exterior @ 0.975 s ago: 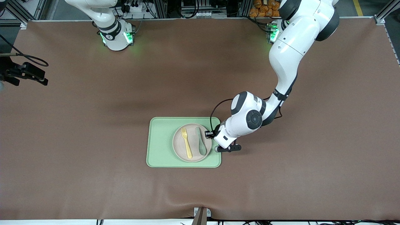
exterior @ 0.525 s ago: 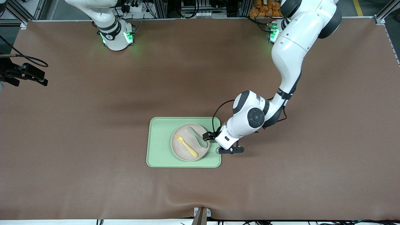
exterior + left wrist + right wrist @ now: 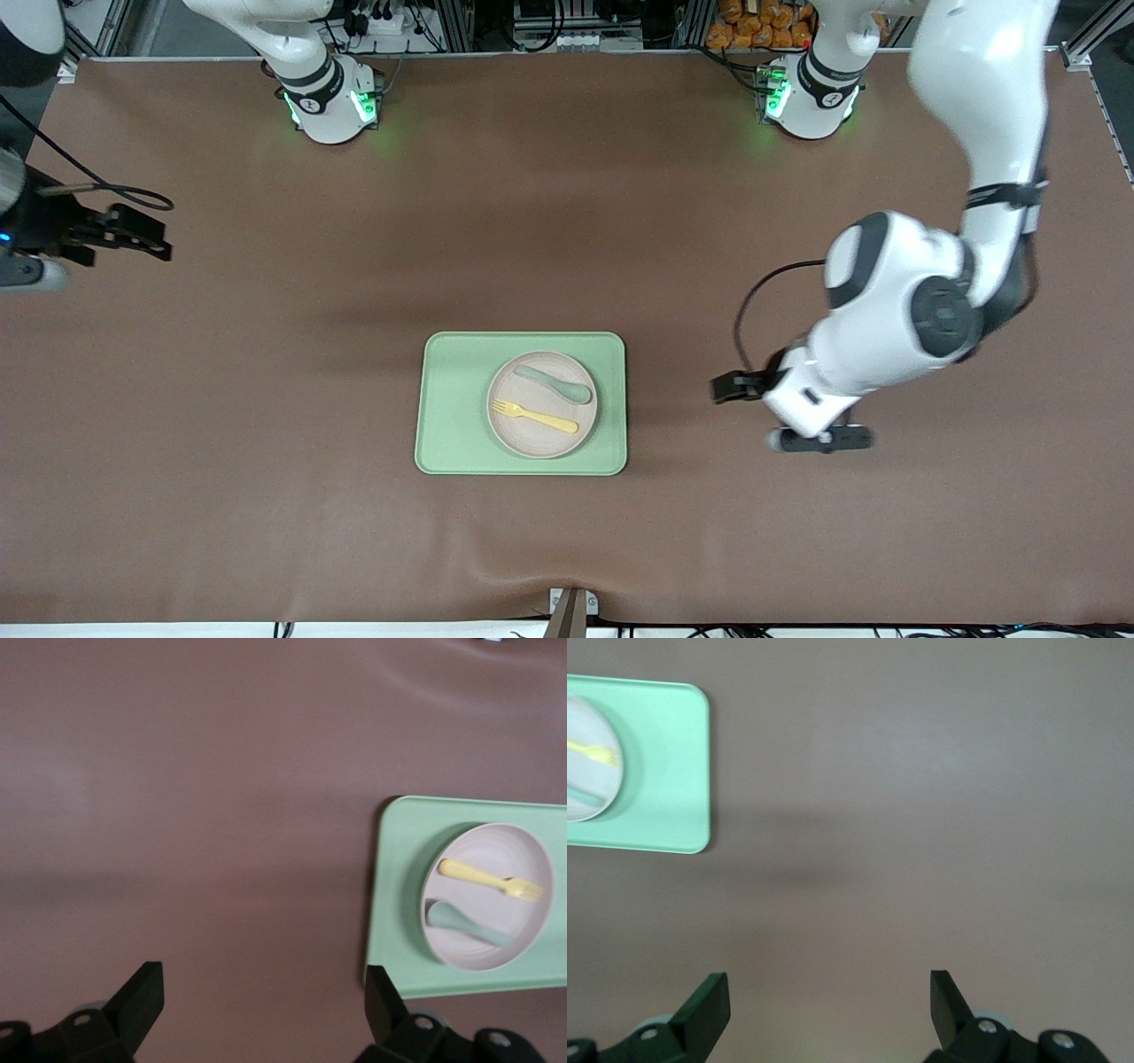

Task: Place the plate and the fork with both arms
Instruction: 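Release the plate and withdraw the left gripper while the right gripper approaches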

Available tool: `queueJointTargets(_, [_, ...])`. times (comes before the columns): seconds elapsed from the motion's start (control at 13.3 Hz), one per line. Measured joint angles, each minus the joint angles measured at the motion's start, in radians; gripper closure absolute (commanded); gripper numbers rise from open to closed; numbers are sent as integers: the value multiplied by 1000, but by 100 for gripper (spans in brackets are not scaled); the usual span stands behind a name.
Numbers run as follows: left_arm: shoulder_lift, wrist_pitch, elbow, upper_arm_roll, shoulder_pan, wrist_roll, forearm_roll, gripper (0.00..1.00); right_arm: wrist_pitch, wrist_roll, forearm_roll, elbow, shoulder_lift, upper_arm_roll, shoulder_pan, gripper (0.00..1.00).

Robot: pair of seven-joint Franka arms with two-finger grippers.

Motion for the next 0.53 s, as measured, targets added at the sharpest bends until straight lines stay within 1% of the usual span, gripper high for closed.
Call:
queueJointTargets(0.15, [-62,-131,-1,1,73,84,8,0,46,-25,21,-1,51,3,48,0])
queueJointTargets(0.3, [-117,-231,-3,0,121,136,56,0,121,-29,24,-1,107,6,111,0])
queueJointTargets(0.53, [-189,-328,-9,-1,130,146,122,0,246,-33,24,-1,188,9,184,0])
